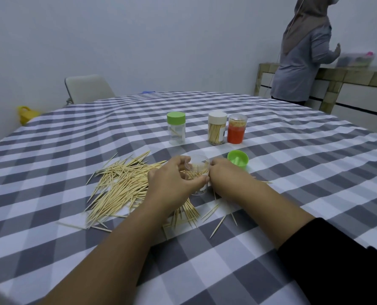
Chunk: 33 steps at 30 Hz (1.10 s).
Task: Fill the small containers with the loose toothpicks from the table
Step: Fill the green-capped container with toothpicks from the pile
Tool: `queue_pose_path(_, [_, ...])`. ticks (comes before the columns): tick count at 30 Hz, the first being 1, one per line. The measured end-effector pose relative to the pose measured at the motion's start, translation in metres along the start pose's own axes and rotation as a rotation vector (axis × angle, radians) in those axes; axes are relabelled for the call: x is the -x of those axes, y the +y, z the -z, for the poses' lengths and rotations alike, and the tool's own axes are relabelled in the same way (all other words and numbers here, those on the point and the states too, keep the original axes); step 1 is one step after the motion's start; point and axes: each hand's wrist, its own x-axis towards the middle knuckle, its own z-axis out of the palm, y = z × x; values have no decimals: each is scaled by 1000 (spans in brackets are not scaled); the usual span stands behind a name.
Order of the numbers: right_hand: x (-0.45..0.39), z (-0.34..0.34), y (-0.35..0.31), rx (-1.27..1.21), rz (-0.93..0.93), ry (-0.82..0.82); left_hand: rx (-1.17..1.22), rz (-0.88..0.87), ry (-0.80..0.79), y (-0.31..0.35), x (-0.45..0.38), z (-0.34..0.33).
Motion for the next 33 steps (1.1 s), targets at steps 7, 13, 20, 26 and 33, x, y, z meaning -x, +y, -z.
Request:
queue_pose_path(7, [6, -5, -4, 131, -1, 109, 3, 2, 7, 1, 3, 2])
queue_pose_path(13, [12, -5, -6, 136, -6, 152, 23, 6, 23, 3, 6, 2])
queue_pose_path(20, [14, -2, -3, 113, -51, 118, 26, 16, 15, 5, 8, 4])
queue_pose_path(26, [11, 8, 5, 33, -113, 9, 13, 26, 17, 4, 8, 4])
queue_pose_path(33, [14, 22, 20, -137, -208, 24, 37, 37, 2, 6, 9, 4])
